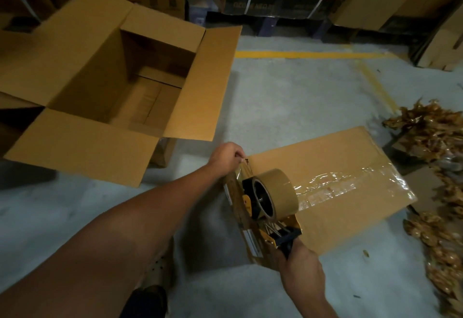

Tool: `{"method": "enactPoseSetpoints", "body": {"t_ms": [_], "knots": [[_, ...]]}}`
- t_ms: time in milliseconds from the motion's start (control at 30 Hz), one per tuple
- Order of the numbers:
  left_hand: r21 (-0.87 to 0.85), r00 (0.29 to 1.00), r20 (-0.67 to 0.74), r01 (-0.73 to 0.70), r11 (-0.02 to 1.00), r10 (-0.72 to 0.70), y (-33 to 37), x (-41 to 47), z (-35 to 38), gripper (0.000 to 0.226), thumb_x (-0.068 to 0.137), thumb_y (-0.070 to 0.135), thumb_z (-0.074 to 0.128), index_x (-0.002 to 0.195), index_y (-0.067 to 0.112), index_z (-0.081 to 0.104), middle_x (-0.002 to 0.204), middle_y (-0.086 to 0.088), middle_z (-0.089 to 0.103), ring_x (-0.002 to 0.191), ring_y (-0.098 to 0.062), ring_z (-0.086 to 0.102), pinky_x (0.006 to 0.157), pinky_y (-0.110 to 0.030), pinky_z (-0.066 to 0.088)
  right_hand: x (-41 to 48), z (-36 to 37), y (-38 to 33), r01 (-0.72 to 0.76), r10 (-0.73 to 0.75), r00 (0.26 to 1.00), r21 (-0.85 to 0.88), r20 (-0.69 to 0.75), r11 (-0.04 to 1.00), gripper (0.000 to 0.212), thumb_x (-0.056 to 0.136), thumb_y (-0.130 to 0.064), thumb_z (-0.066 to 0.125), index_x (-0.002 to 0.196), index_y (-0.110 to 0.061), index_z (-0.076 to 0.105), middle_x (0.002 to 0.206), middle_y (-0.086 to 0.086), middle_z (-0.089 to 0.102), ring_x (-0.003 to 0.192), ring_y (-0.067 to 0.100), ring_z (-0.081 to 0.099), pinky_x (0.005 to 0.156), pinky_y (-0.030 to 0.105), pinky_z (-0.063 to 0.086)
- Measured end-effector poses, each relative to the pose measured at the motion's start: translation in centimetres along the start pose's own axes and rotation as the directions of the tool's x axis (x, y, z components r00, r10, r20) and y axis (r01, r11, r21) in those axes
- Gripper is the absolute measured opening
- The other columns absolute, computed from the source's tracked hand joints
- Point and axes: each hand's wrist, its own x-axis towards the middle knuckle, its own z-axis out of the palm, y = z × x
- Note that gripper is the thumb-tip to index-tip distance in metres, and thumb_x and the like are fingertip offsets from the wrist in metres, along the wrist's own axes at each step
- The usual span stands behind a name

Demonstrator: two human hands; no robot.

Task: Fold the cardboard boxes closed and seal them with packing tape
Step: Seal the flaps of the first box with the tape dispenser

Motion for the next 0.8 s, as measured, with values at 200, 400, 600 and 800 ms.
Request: {"method": "enactPoseSetpoints", "body": {"t_ms": [200,400,600,800], "knots": [[0.254,0.955,0.127,-0.294,0.921,0.269,0.6,-0.2,4.1,0.045,0.104,0.020,0.043,0.147,0.009,0.044,0.150,-0.011,0.044,0.137,-0.027,0.041,0.111,-0.036,0.033,0.1,0.4,0.5,-0.020,0.020,1.000,0.029,0.000,0.999,0.018,0.090,-0.039,0.060,0.099,-0.025,0.055,0.091,-0.002,0.066,0.082,0.020,0.062,0.074,0.033,0.052],[0.158,0.863,-0.245,-0.415,0.896,0.443,-1.6,-0.3,7.5,0.046,0.102,0.031,0.031,0.125,0.003,0.060,0.117,-0.012,0.060,0.107,-0.024,0.051,0.093,-0.035,0.041,1.3,1.2,1.3,-0.059,0.056,0.998,0.086,0.039,0.995,0.028,0.087,-0.042,0.064,0.108,-0.024,0.057,0.093,-0.001,0.068,0.085,0.021,0.063,0.073,0.033,0.052],[-0.072,0.890,-0.365,-0.322,0.944,0.275,-1.9,-0.4,8.0,0.037,0.101,0.025,0.038,0.123,0.003,0.059,0.113,-0.010,0.056,0.103,-0.022,0.053,0.090,-0.034,0.044,1.6,1.7,1.9,-0.076,0.070,0.996,0.119,0.055,0.990,0.030,0.086,-0.044,0.067,0.106,-0.024,0.057,0.095,-0.001,0.067,0.086,0.021,0.063,0.072,0.034,0.052],[-0.295,0.969,-0.246,-0.041,0.955,-0.035,-1.4,-0.4,7.8,0.046,0.099,0.039,0.055,0.136,0.012,0.052,0.135,-0.009,0.058,0.122,-0.021,0.053,0.093,-0.027,0.041,1.1,1.9,1.7,-0.107,0.102,0.993,0.090,0.054,0.990,0.032,0.087,-0.041,0.065,0.109,-0.020,0.056,0.096,0.004,0.066,0.088,0.024,0.063,0.073,0.035,0.053]]}}
